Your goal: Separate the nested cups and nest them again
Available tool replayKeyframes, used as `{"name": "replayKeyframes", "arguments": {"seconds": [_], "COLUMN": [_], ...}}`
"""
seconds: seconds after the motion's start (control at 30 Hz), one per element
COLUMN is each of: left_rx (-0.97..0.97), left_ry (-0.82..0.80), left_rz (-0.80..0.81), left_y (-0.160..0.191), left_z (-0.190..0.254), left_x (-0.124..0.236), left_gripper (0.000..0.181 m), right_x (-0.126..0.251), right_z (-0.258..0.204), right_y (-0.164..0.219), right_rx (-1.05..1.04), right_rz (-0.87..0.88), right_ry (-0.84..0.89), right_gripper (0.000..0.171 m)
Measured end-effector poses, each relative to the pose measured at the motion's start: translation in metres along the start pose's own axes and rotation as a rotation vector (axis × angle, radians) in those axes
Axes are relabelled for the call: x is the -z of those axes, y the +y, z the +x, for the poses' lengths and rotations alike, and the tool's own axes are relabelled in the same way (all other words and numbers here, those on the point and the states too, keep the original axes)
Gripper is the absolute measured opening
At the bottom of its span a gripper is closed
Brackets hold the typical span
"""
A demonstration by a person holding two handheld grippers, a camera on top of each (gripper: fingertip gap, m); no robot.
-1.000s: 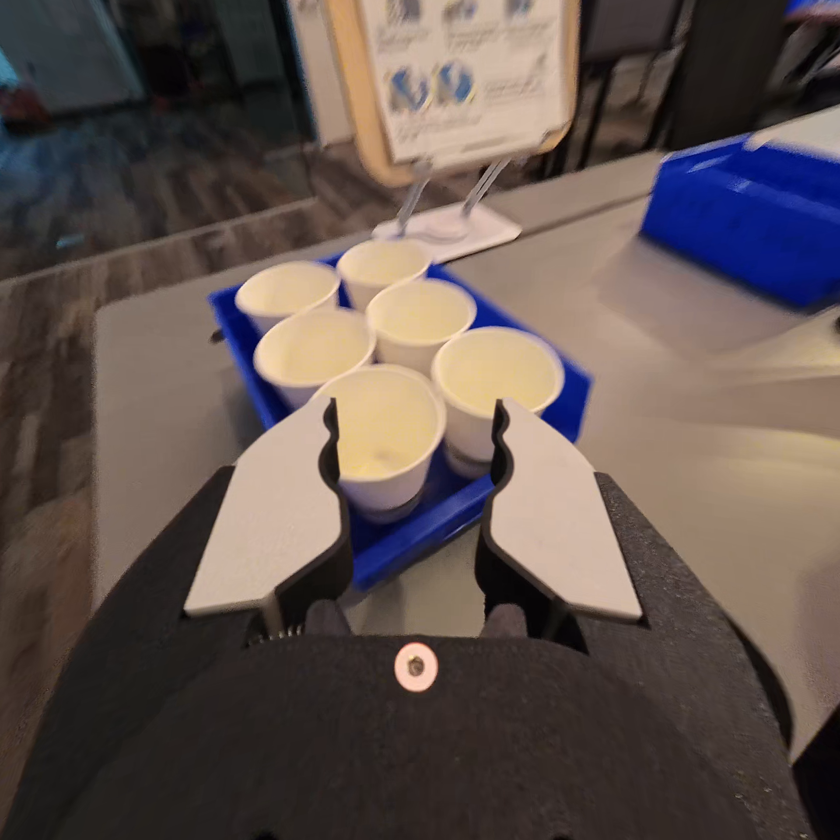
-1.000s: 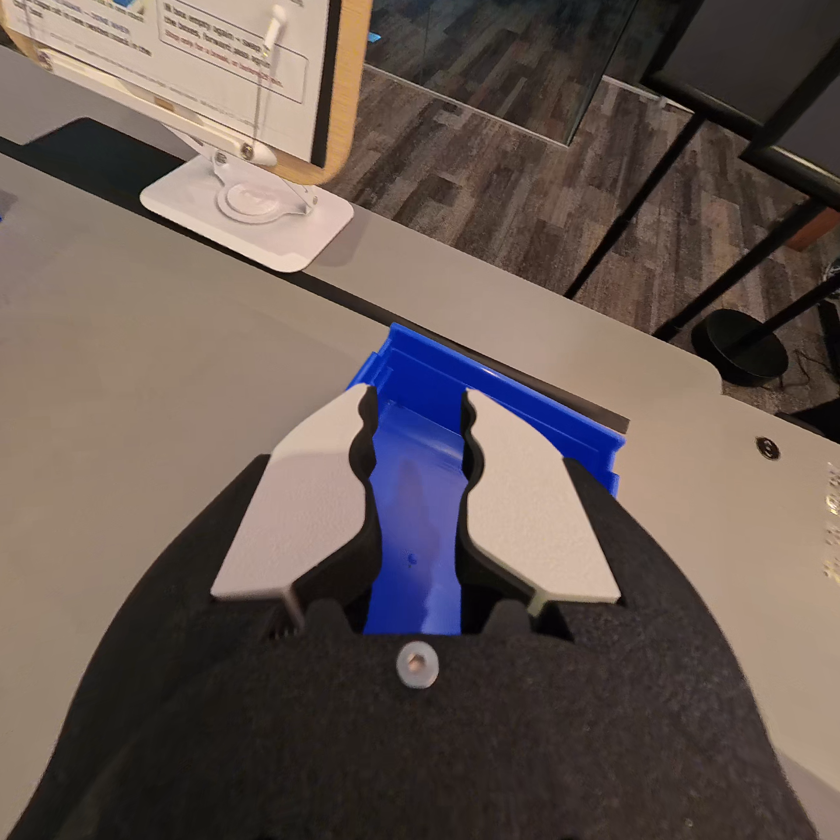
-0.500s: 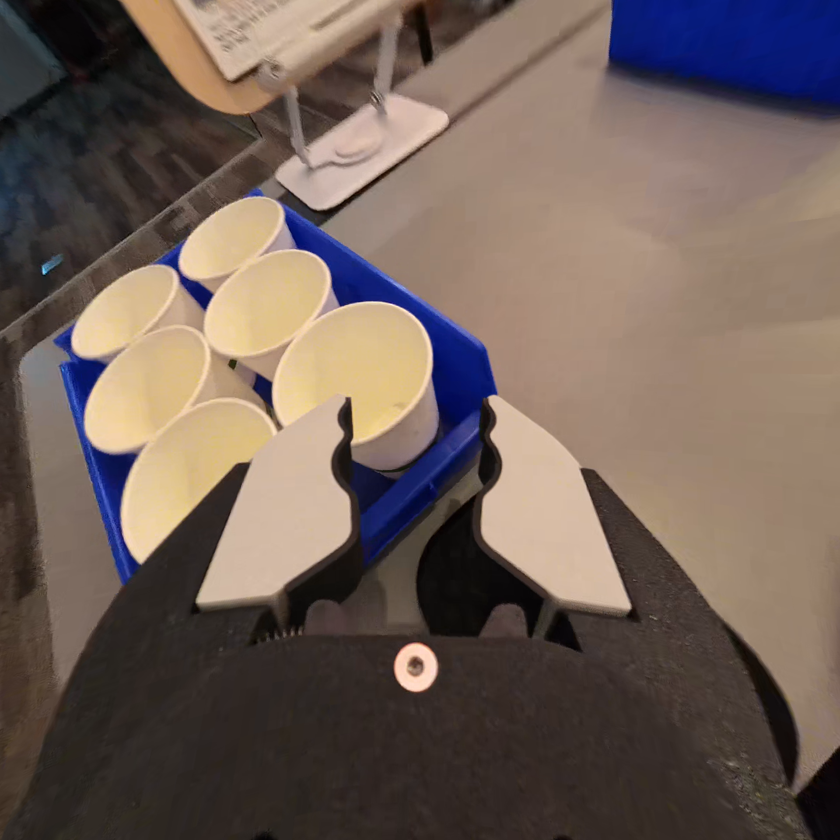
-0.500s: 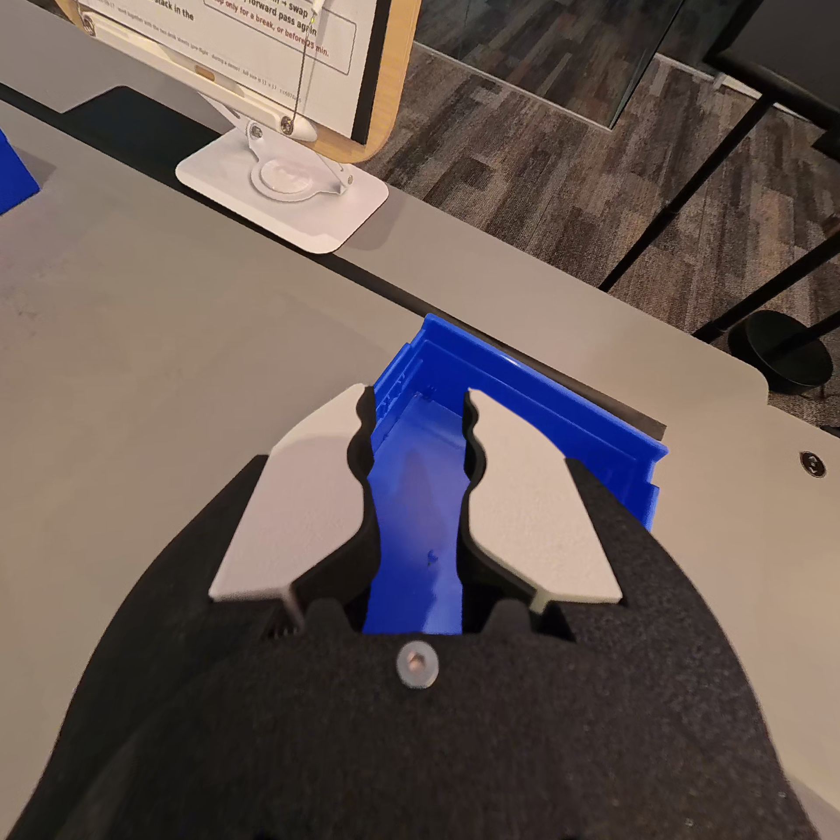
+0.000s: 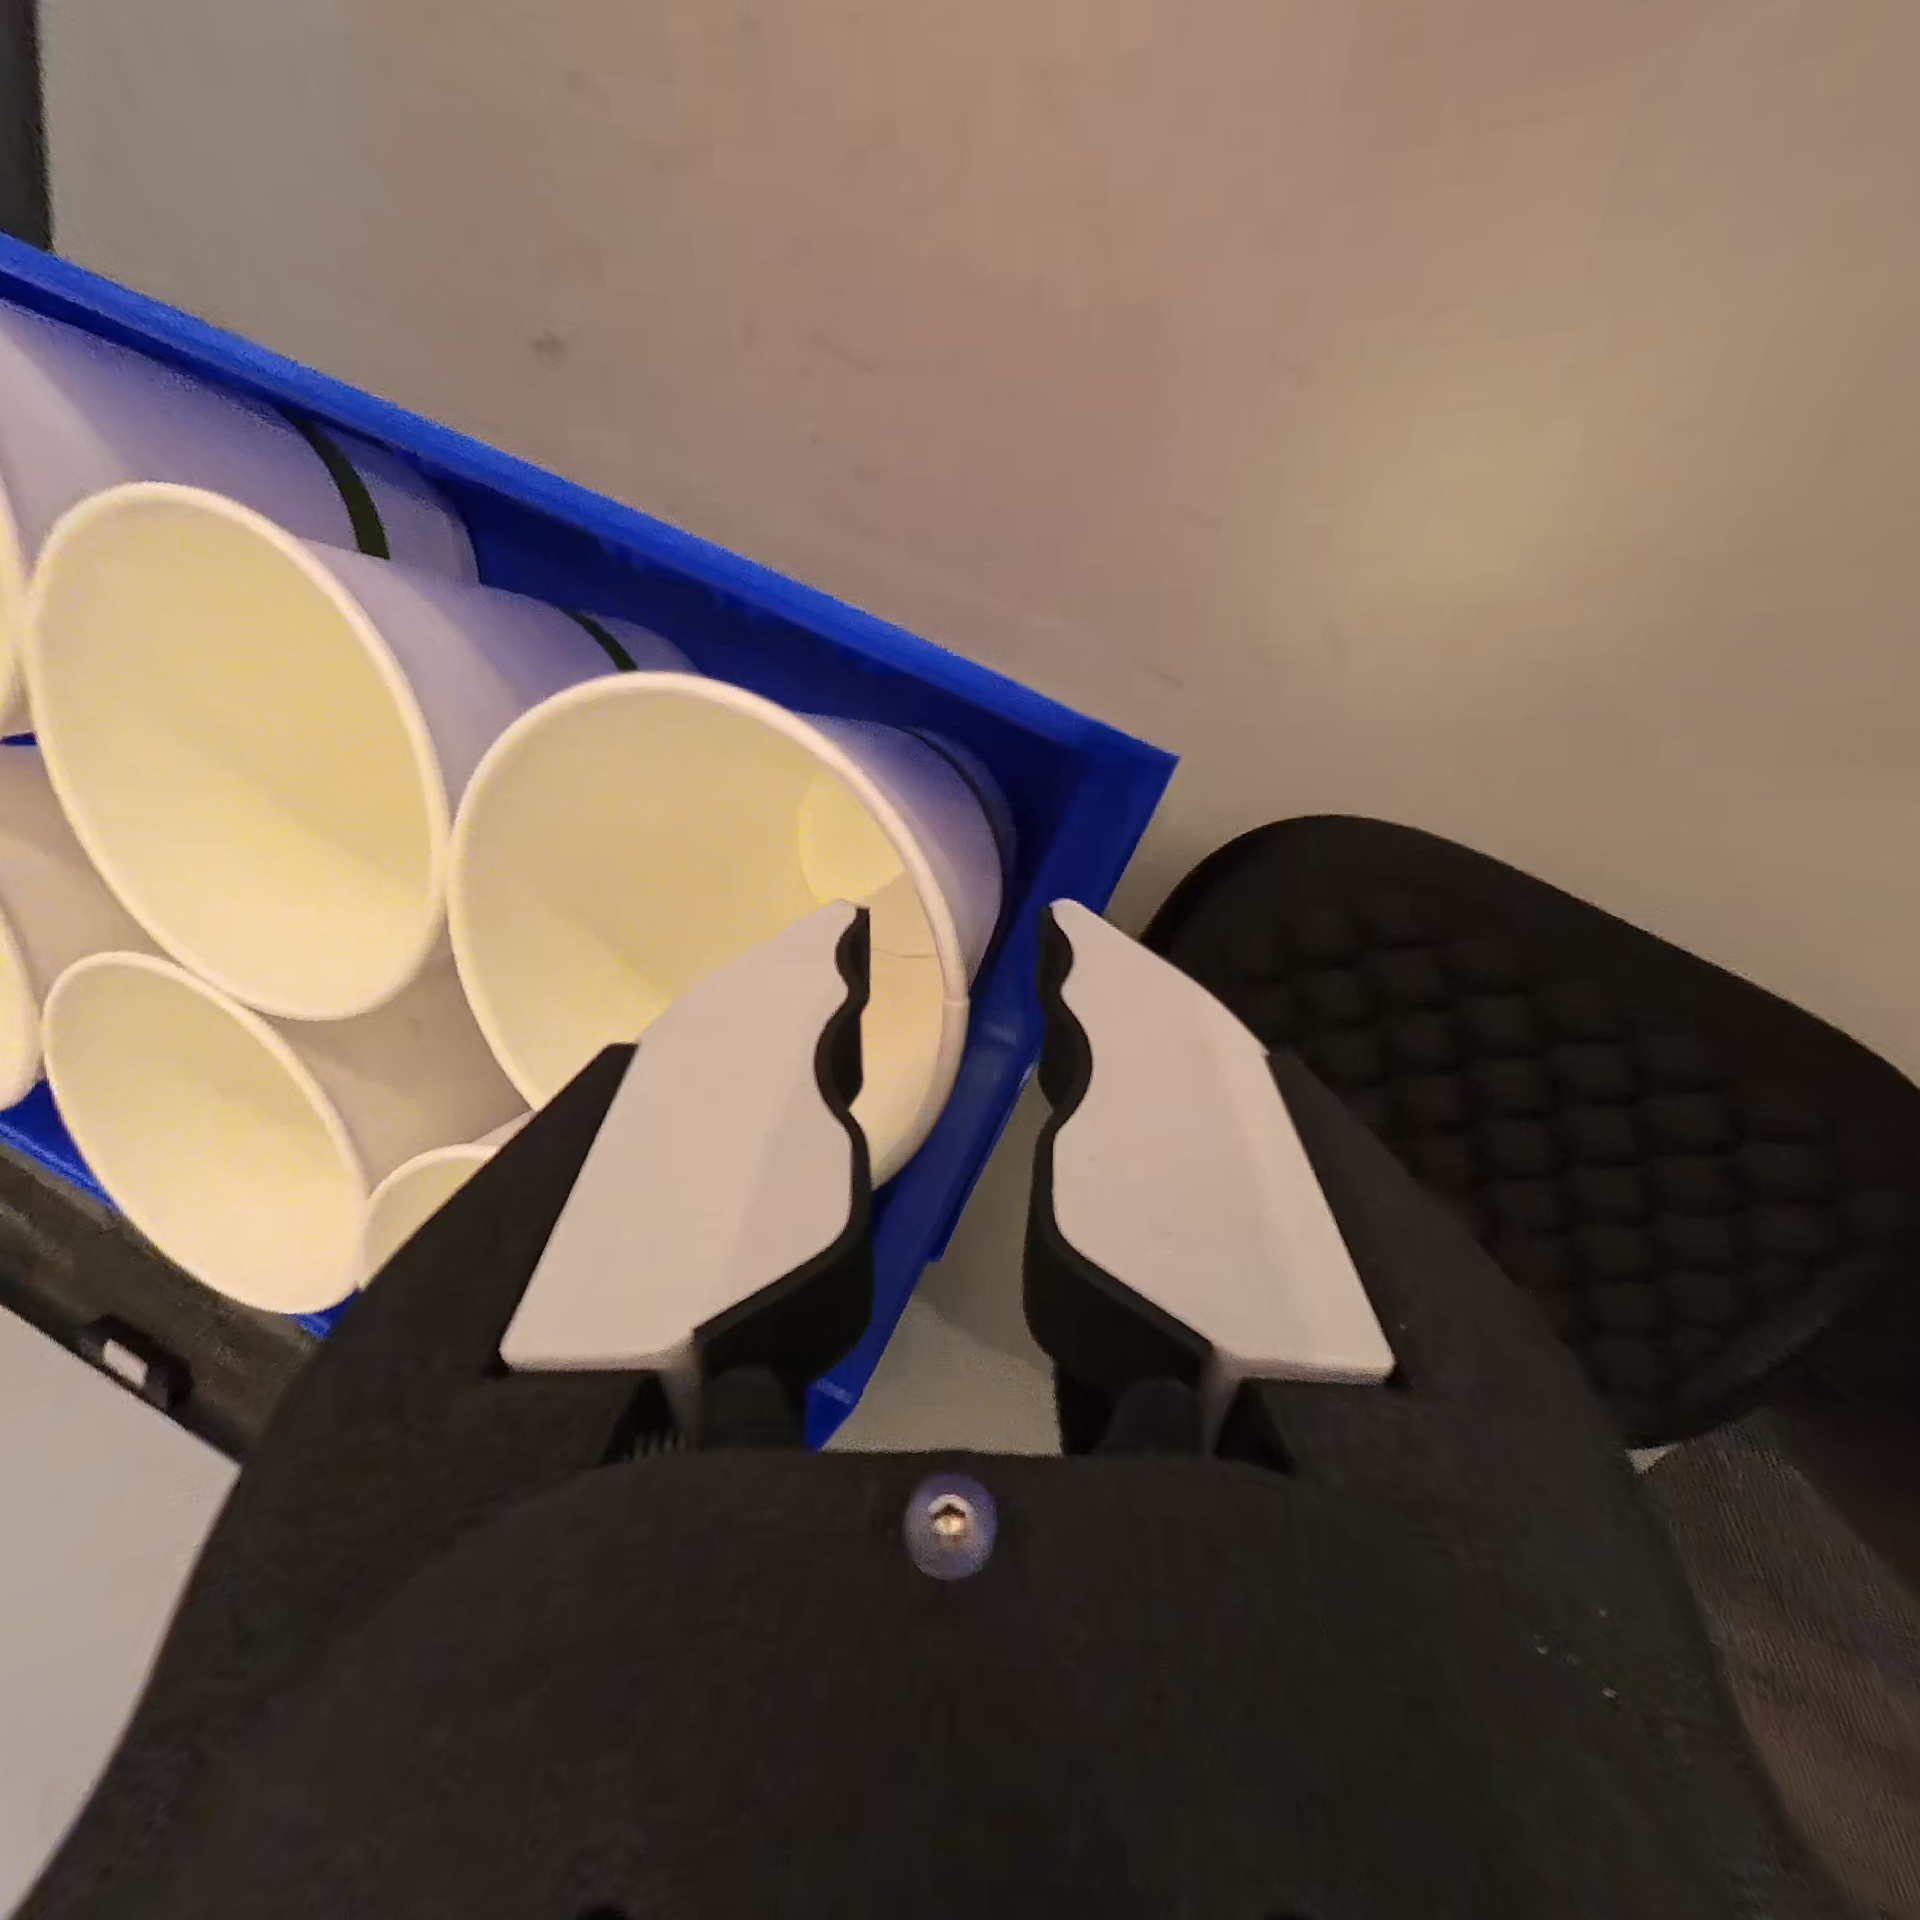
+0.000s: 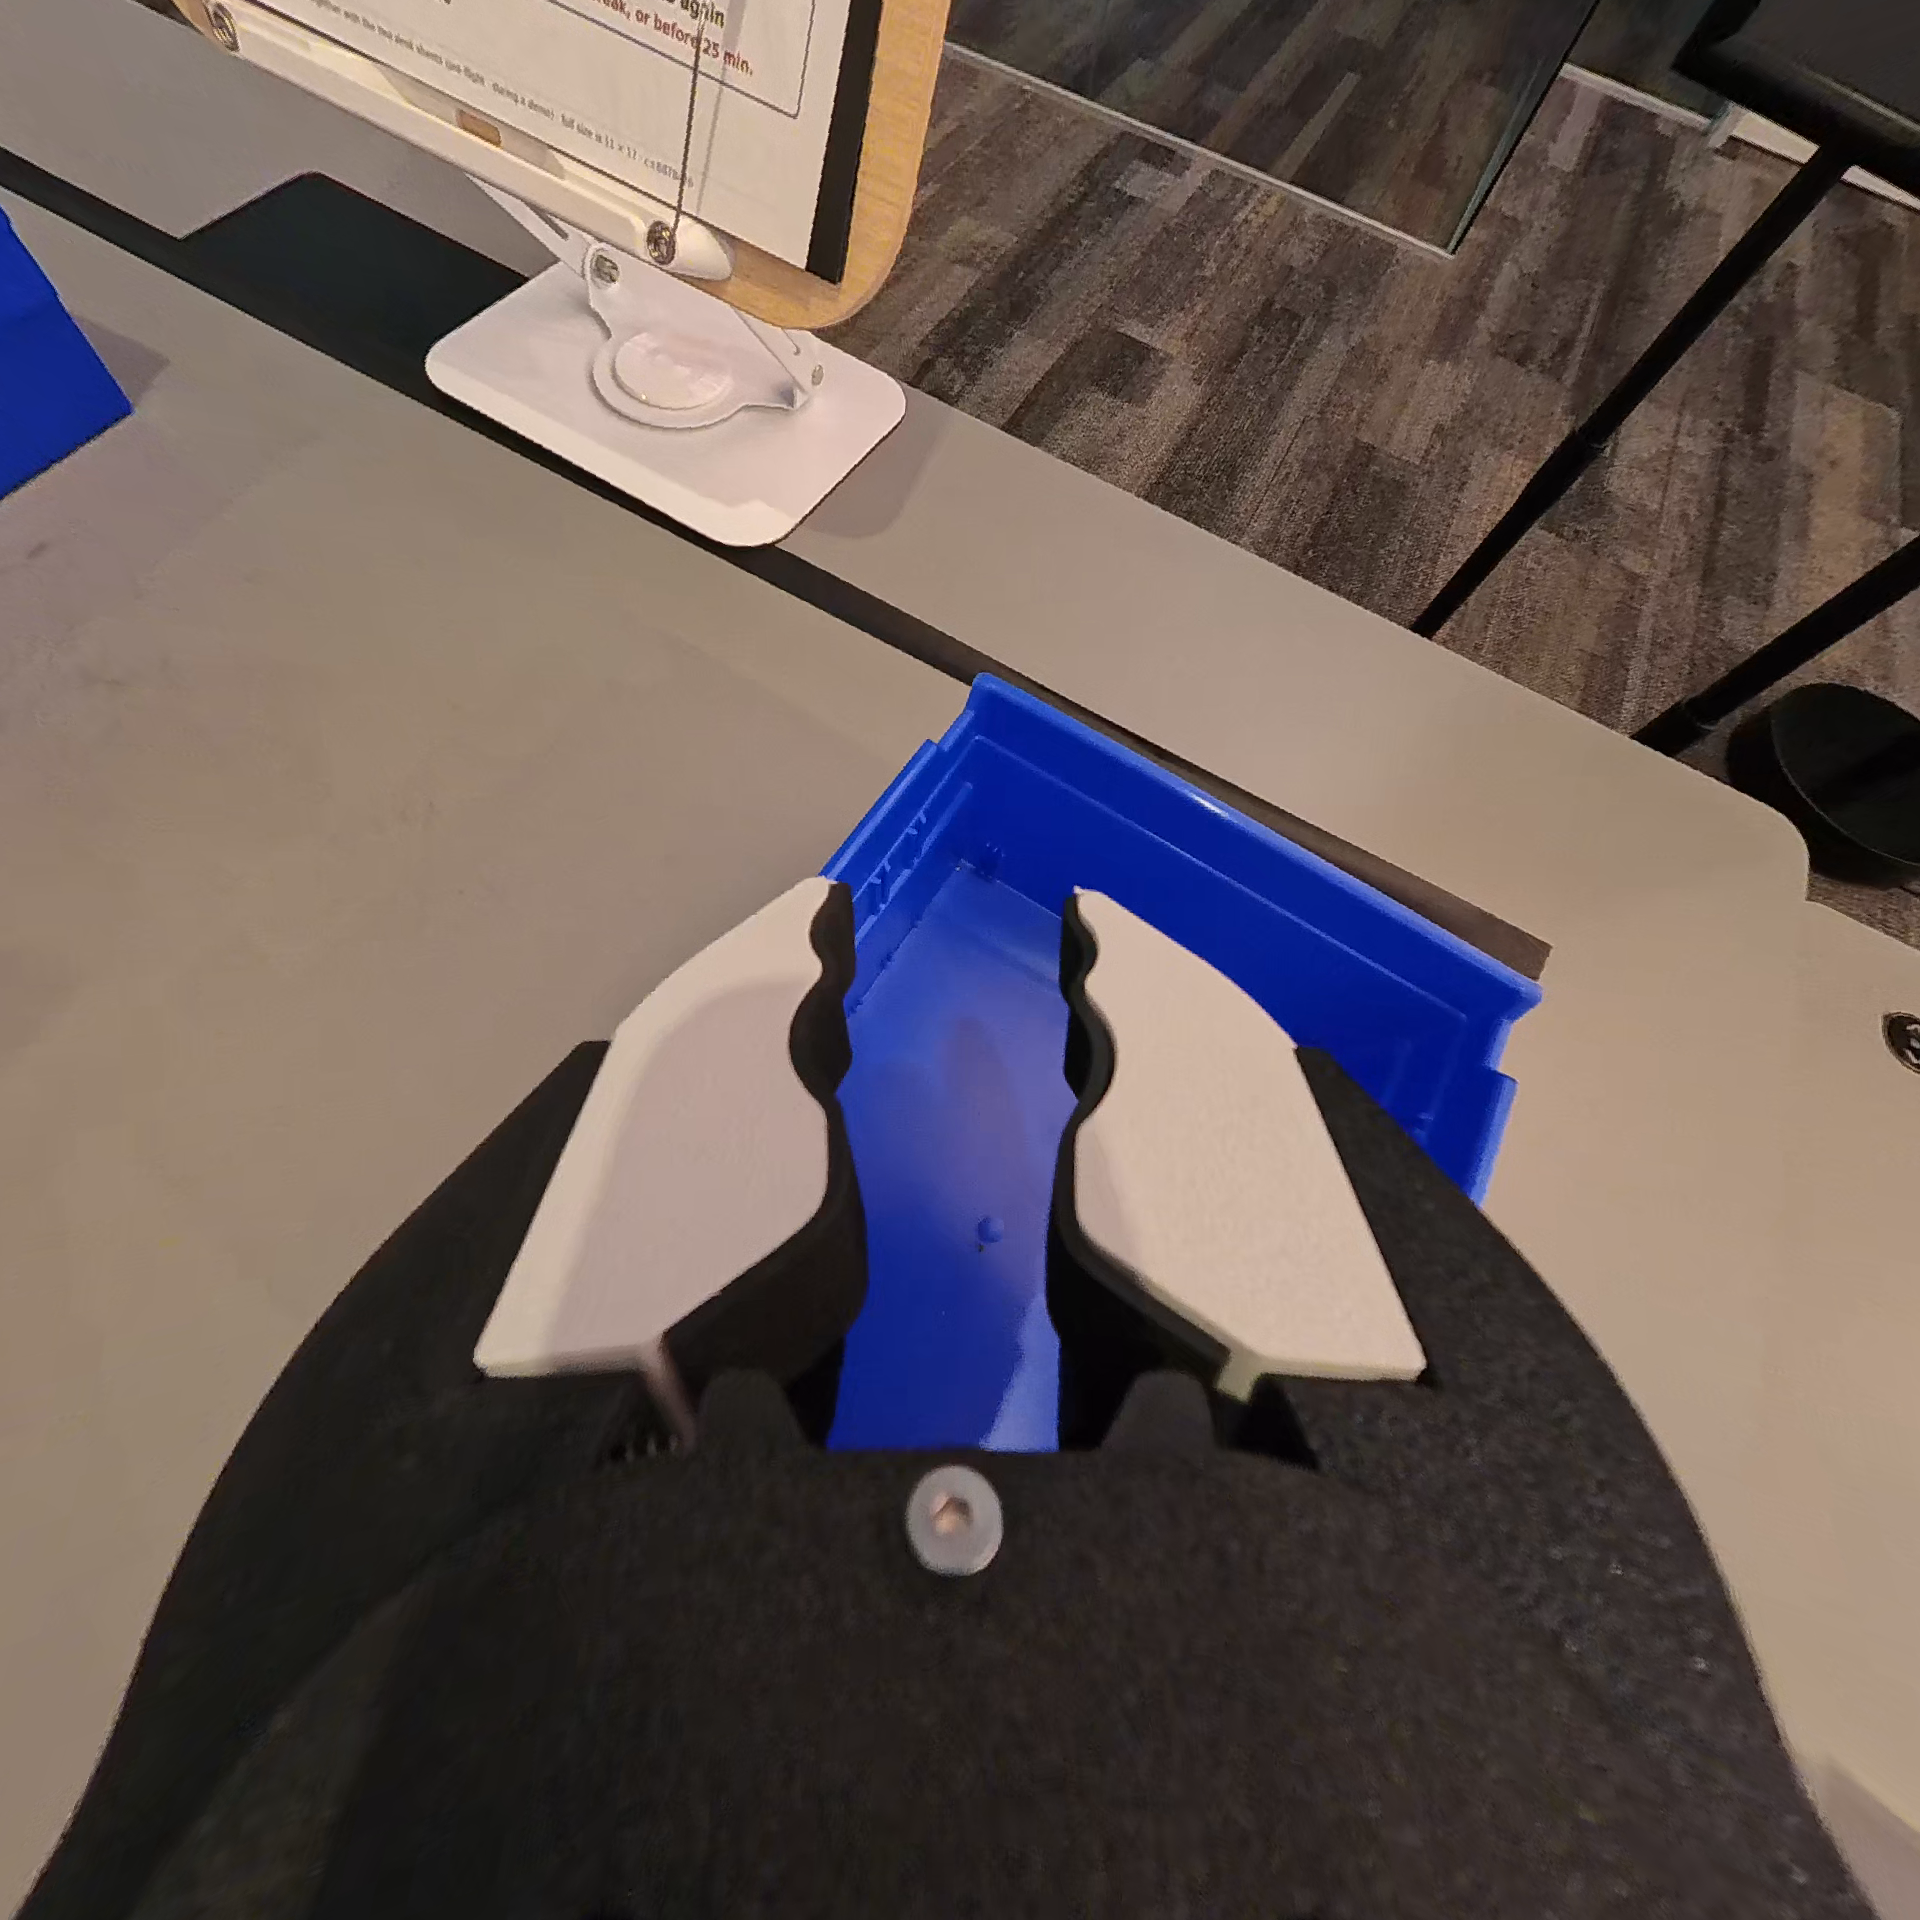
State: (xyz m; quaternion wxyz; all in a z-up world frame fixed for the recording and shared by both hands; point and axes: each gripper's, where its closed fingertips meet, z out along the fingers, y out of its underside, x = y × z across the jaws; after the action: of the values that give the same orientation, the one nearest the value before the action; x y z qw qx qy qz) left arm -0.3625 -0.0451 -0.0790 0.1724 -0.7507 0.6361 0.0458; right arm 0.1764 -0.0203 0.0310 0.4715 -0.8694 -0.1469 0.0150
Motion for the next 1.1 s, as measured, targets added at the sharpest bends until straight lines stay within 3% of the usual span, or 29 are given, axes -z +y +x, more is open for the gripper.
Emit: {"name": "replayKeyframes", "arguments": {"seconds": [0.13,0.33,0.6,0.7,0.8,0.97,1.1], "left_rx": [0.009,-0.001,-0.067,-0.14,-0.256,-0.48,-0.626], "left_ry": [0.051,0.073,-0.017,-0.015,0.074,0.229,0.3], "left_rz": [-0.042,-0.067,0.012,0.1,0.235,0.324,0.353], "left_y": [-0.001,-0.001,-0.026,-0.057,-0.107,-0.184,-0.237], "left_z": [0.002,0.007,-0.014,-0.016,0.0,0.037,0.058], "left_x": [-0.006,0.004,0.088,0.126,0.148,0.142,0.13], "left_gripper": [0.007,0.005,0.005,0.005,0.005,0.005,0.005], "right_x": [-0.001,-0.003,-0.007,-0.008,0.007,0.049,0.055], "right_z": [-0.001,-0.005,-0.025,-0.06,-0.123,-0.213,-0.246], "right_y": [0.001,0.0,-0.014,-0.031,-0.057,-0.073,-0.066], "right_rx": [-0.005,-0.006,0.055,0.122,0.171,0.196,0.217], "right_rz": [0.001,0.008,0.066,0.137,0.283,0.426,0.397], "right_ry": [-0.017,-0.046,-0.114,-0.237,-0.511,-0.98,-1.109], "right_gripper": [0.04,0.042,0.044,0.045,0.049,0.065,0.077]}}
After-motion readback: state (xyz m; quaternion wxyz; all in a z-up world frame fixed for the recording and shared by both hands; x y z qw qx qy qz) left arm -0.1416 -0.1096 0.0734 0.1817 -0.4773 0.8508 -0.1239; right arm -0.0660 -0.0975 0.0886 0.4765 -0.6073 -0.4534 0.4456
